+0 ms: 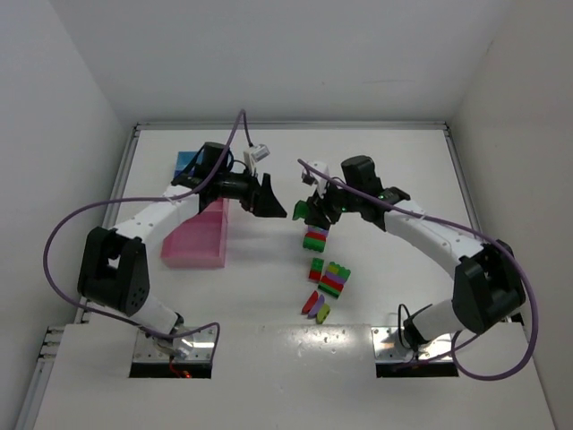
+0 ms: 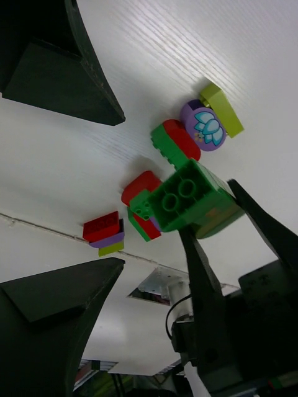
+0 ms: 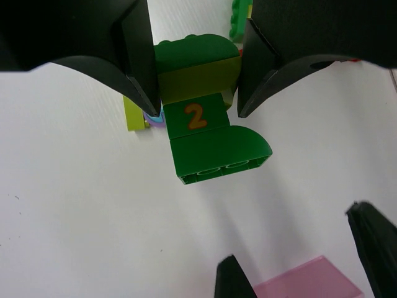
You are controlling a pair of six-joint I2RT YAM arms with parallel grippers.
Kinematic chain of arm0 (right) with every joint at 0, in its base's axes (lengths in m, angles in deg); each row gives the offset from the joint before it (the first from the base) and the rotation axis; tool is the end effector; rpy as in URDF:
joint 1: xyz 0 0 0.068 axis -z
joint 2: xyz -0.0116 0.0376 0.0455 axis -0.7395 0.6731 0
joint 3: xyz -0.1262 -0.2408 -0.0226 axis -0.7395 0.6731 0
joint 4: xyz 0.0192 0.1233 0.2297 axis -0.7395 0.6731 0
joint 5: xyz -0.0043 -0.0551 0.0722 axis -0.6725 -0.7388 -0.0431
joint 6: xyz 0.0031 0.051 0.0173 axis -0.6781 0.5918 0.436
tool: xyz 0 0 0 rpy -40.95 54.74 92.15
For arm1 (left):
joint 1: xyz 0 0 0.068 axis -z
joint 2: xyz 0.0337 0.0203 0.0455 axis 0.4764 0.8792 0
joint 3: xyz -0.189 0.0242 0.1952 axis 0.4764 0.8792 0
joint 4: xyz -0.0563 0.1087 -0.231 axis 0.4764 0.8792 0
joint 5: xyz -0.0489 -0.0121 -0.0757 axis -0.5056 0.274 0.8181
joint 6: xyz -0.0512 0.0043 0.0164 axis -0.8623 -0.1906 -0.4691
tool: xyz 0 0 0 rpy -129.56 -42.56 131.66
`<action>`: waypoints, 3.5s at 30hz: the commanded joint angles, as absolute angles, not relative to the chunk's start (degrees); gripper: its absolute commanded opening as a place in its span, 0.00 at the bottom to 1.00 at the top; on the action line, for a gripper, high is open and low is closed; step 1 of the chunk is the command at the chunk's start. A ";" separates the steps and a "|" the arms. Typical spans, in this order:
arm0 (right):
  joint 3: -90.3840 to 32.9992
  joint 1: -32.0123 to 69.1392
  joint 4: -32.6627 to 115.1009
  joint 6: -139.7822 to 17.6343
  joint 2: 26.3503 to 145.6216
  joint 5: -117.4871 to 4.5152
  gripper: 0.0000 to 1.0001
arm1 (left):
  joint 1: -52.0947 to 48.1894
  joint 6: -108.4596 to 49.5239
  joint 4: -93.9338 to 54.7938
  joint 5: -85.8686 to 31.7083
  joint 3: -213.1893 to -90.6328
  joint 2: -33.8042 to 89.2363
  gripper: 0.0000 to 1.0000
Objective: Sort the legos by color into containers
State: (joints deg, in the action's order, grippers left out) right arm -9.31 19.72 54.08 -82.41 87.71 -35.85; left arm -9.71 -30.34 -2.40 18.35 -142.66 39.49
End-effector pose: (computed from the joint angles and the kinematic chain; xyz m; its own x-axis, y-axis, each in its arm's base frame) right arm 0.2690 0.1620 0.2518 -0.3657 -0.4443 -0.8179 -0.8525 0.5125 0.1028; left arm 0.3019 -0.1328 0.2709 -0.7543 0.1211 -0.6453 0.6328 0.3959 -0.6654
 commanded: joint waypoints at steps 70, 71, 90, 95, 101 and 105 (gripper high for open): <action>-14.58 15.79 56.27 -81.78 89.98 -35.47 0.00 | -27.92 13.14 27.80 -18.92 -132.46 25.78 0.63; -14.58 15.26 56.27 -81.78 89.98 -34.95 0.00 | -27.92 12.62 27.80 -17.77 -133.26 25.79 0.66; -24.68 9.38 57.32 -81.78 96.83 -27.64 0.00 | -23.37 -9.25 29.04 34.00 -153.39 41.25 0.69; -27.41 5.16 56.18 -81.25 99.30 -37.39 0.00 | -20.89 -15.68 23.94 32.25 -154.62 41.78 0.69; -27.41 3.13 54.16 -79.50 99.83 -45.66 0.00 | -18.17 -19.03 20.95 31.10 -155.15 42.31 0.69; -26.89 2.60 53.54 -79.49 100.35 -47.42 0.00 | -16.50 -20.09 19.80 28.74 -154.63 42.84 0.69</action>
